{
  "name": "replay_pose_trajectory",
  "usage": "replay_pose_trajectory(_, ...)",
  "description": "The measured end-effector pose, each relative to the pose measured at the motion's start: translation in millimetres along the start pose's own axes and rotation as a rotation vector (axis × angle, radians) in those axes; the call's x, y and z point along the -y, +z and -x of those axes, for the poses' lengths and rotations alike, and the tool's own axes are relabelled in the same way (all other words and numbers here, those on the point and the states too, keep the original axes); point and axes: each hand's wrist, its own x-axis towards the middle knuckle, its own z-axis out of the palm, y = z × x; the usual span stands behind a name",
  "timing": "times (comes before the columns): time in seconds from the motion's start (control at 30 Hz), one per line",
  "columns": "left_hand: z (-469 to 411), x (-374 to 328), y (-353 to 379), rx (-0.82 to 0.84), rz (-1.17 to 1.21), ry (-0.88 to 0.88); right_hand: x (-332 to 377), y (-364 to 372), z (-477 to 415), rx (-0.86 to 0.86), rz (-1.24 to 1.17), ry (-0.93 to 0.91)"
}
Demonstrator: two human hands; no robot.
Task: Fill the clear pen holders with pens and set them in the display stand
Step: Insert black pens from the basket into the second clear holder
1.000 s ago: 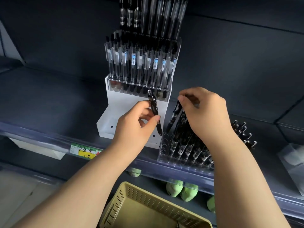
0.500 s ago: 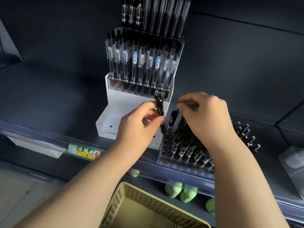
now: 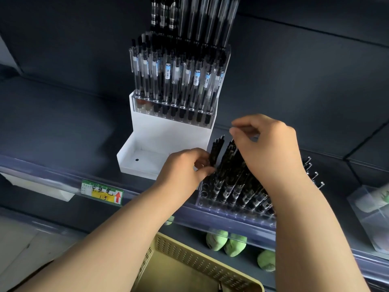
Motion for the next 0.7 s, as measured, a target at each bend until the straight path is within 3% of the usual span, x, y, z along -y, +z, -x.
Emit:
replay_pose_trajectory(0.37, 1.7, -5.2, -14.6, -0.087, 0.034, 0.065, 15.6, -20.1, 16.1, -0.016, 0.046, -0.068)
replay_pose_trajectory(0.7, 2.1, -3.4, 4.7, -0.028, -0.049, 0.023, 17.2, -44.9, 74.3, -0.116, 0.091, -0.12)
